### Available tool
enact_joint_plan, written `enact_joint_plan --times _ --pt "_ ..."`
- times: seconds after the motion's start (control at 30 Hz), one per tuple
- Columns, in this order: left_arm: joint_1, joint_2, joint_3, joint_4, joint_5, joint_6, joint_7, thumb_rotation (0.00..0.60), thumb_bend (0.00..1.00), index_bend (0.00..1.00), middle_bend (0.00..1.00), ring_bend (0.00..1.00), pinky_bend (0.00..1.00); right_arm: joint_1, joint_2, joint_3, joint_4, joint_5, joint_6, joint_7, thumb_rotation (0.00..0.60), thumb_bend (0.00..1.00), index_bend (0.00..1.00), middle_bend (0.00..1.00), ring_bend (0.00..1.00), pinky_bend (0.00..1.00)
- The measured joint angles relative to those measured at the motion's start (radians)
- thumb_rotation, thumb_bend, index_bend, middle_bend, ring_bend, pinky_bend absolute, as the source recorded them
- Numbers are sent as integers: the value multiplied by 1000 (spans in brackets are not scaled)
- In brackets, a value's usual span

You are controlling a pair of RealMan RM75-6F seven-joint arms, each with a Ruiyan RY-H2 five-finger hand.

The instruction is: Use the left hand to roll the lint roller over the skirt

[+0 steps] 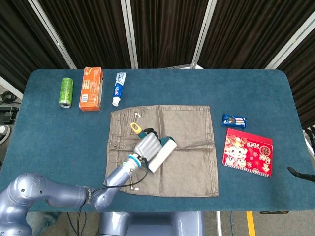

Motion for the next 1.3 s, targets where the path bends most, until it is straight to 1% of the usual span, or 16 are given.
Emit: enact_joint_plan --times 0.2,0.6,0.93,1.07,1.3 --pt "-35 -23 4 -15 -13 21 35 600 784 606 444 387 436 -3 2 1 2 0 4 5 600 0 0 0 0 0" --pt "-32 -17 51 11 -44 41 31 600 787 609 444 387 437 -5 3 2 1 0 7 3 600 0 0 0 0 0" --pt "7 70 98 39 -50 49 -9 600 789 610 445 388 437 -5 2 2 -1 -1 6 -4 600 0 0 0 0 0" --pt "38 116 120 56 -56 47 -51 600 788 612 446 389 438 -4 1 2 -4 -3 6 -9 600 0 0 0 0 0" --pt "88 154 153 112 -60 33 -110 600 790 612 446 389 438 -2 -2 1 -11 -6 5 -23 600 0 0 0 0 0"
